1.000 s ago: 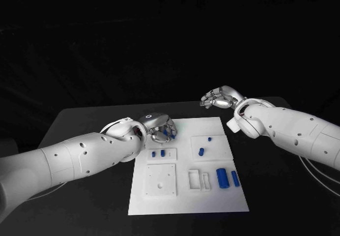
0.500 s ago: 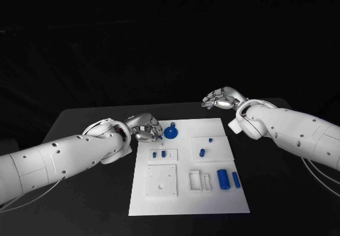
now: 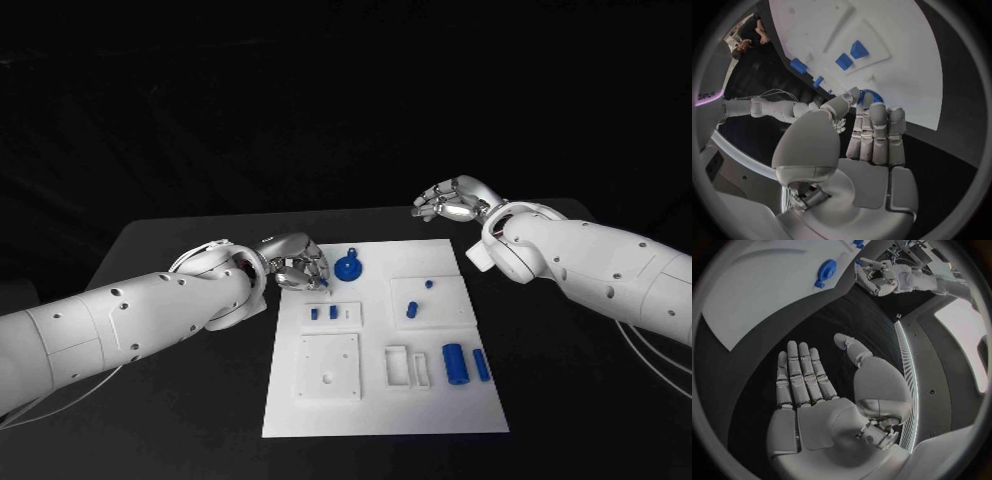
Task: Assemble the parts on the task board
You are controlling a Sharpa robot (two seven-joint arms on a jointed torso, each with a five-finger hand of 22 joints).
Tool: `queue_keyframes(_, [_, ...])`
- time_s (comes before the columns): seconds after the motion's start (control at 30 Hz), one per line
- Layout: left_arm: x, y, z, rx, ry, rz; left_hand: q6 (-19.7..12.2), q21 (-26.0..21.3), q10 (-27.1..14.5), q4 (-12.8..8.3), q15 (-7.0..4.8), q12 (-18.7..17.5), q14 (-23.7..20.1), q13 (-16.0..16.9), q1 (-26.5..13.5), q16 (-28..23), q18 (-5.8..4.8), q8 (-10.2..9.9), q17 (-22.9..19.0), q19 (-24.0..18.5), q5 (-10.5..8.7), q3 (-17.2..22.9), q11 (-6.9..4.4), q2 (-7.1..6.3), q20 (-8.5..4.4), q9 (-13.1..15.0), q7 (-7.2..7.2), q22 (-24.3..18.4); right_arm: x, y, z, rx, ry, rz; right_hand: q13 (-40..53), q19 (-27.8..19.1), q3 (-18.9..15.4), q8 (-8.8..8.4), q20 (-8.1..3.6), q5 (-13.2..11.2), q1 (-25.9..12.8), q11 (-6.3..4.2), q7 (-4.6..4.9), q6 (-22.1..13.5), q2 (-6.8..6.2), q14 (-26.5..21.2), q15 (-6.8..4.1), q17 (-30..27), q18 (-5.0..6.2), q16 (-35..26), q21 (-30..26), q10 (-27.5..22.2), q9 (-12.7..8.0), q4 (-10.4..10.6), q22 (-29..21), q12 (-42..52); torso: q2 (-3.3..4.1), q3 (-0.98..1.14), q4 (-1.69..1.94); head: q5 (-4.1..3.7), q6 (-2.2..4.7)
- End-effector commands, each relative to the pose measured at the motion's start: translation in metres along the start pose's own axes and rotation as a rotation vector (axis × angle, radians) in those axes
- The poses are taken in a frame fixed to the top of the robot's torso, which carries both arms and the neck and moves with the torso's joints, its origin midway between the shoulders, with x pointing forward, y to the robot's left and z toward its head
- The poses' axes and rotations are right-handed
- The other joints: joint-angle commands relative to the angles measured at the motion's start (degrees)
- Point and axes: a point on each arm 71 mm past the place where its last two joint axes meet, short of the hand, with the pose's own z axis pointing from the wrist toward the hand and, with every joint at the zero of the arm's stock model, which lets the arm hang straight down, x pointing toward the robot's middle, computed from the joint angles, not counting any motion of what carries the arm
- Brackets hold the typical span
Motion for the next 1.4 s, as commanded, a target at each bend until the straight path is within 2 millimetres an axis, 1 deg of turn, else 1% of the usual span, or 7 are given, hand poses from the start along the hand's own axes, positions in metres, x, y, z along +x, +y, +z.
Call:
queue_keyframes(0.03, [0.004,0.0,0.001,0.009,0.029,0.031,0.38,0.35,0.75,-0.1,-0.01,-0.09,0.24,0.11,-0.02,0.16,1.48,0.19,0.02,0.1,0.37,0.17,0.3,0.55,-2.61,0.08,-0.06,0.1,0.0,0.001,0.0,-0.009,0.005,0.003,-0.09,-0.07,0.14,0.29,0.37,0.29,-0.23,-0.06,0.21,-0.08,0.48,-0.23,-0.08,0.08,1.08,-0.23,-0.28,0.39,-0.1,0.07,0.07,0.32,0.0,0.12,-0.01,-0.02,-0.14])
queue_keyframes(0.17, [0.006,0.0,0.001,0.009,0.031,0.034,0.4,0.35,0.79,-0.25,-0.01,-0.19,0.23,0.15,0.06,0.17,1.49,0.2,0.01,0.08,0.35,0.2,0.3,0.49,-2.62,0.08,-0.08,0.12,0.0,0.0,0.0,-0.008,0.005,0.002,-0.09,-0.07,0.12,0.29,0.38,0.29,-0.26,-0.06,0.21,-0.08,0.46,-0.23,-0.08,0.08,1.08,-0.23,-0.28,0.39,-0.11,0.07,0.08,0.32,-0.02,0.08,0.02,-0.05,-0.2])
queue_keyframes(0.3, [0.008,0.001,0.002,0.006,0.035,0.036,0.4,0.35,0.81,-0.26,-0.01,-0.22,0.23,0.17,0.05,0.18,1.49,0.2,0.0,0.08,0.34,0.21,0.3,0.51,-2.61,0.08,-0.07,0.12,0.0,0.001,0.0,-0.009,0.006,0.003,-0.1,-0.07,0.11,0.3,0.38,0.3,-0.27,-0.06,0.21,-0.09,0.47,-0.23,-0.08,0.08,1.09,-0.23,-0.29,0.39,-0.11,0.08,0.09,0.33,-0.01,0.16,-0.01,-0.04,-0.27])
queue_keyframes(0.4, [0.01,0.001,0.003,0.005,0.036,0.036,0.4,0.35,0.82,-0.26,-0.01,-0.24,0.23,0.18,0.04,0.18,1.48,0.19,0.0,0.08,0.33,0.21,0.3,0.53,-2.61,0.08,-0.07,0.13,0.0,0.001,0.0,-0.009,0.005,0.003,-0.1,-0.07,0.11,0.3,0.38,0.31,-0.27,-0.06,0.21,-0.09,0.48,-0.23,-0.08,0.08,1.09,-0.23,-0.29,0.39,-0.12,0.08,0.09,0.33,-0.02,0.18,-0.06,-0.01,-0.24])
queue_keyframes(0.9, [0.015,0.0,0.009,0.004,0.043,0.036,0.37,0.35,0.84,-0.26,0.0,-0.35,0.22,0.23,-0.01,0.19,1.47,0.17,-0.02,0.09,0.31,0.23,0.31,0.59,-2.61,0.06,-0.04,0.14,0.0,0.001,0.0,-0.009,0.006,0.003,-0.1,-0.07,0.12,0.31,0.4,0.32,-0.28,-0.06,0.21,-0.09,0.5,-0.23,-0.08,0.08,1.12,-0.23,-0.31,0.39,-0.13,0.07,0.12,0.34,0.0,0.13,-0.04,-0.14,-0.27])
queue_keyframes(1.37, [0.021,0.003,0.009,-0.012,0.066,0.059,0.31,0.34,0.85,-0.27,0.02,-0.48,0.19,0.27,-0.04,0.17,1.46,0.13,-0.06,0.08,0.32,0.27,0.33,0.67,-2.6,0.04,-0.02,0.15,0.0,0.0,-0.001,-0.008,0.006,0.003,-0.11,-0.06,0.12,0.32,0.41,0.33,-0.27,-0.06,0.21,-0.09,0.52,-0.23,-0.09,0.09,1.14,-0.23,-0.33,0.39,-0.15,0.06,0.14,0.34,0.0,0.15,-0.03,-0.3,-0.39])
queue_keyframes(1.4, [0.021,0.003,0.009,-0.013,0.069,0.063,0.31,0.34,0.85,-0.28,0.02,-0.49,0.19,0.28,-0.04,0.17,1.46,0.13,-0.06,0.08,0.32,0.27,0.33,0.67,-2.6,0.04,-0.02,0.16,0.0,0.0,-0.001,-0.008,0.005,0.003,-0.11,-0.06,0.12,0.32,0.41,0.33,-0.27,-0.06,0.21,-0.09,0.52,-0.23,-0.09,0.09,1.14,-0.23,-0.33,0.39,-0.15,0.06,0.14,0.34,0.0,0.18,-0.03,-0.3,-0.38])
